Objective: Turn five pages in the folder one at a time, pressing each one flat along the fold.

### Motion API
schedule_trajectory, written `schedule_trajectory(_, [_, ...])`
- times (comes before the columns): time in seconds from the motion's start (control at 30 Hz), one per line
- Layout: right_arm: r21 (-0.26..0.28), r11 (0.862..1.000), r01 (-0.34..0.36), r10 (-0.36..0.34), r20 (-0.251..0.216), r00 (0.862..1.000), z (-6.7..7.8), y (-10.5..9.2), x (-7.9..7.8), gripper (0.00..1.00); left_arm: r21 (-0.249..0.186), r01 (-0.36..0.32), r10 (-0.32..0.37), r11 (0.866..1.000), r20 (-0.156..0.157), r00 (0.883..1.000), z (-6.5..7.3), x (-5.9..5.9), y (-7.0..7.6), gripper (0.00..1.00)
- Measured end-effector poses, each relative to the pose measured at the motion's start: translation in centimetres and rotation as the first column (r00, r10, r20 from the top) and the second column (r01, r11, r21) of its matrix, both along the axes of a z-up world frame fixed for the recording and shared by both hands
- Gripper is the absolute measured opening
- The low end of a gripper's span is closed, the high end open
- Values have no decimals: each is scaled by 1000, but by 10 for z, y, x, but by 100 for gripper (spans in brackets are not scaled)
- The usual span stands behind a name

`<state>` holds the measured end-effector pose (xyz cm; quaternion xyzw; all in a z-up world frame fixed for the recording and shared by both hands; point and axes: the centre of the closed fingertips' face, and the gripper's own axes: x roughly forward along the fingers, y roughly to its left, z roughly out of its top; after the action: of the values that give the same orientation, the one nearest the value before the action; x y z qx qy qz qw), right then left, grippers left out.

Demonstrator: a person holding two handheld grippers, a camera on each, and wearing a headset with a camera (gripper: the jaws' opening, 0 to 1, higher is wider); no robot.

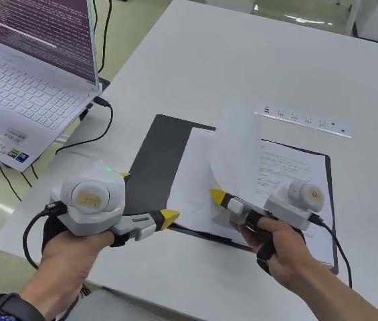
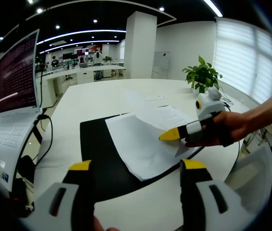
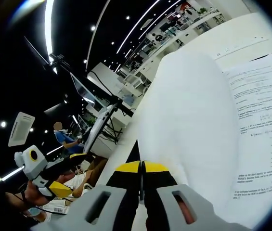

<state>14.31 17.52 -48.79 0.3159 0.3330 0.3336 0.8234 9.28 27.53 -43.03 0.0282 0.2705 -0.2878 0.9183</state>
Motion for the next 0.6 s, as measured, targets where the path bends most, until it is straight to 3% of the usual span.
schedule_trajectory(0.6, [59,998,-21,26,-76,997,-21,31,-1,0,9,-13,13,1000,-23,1000,-6,-1,11,72])
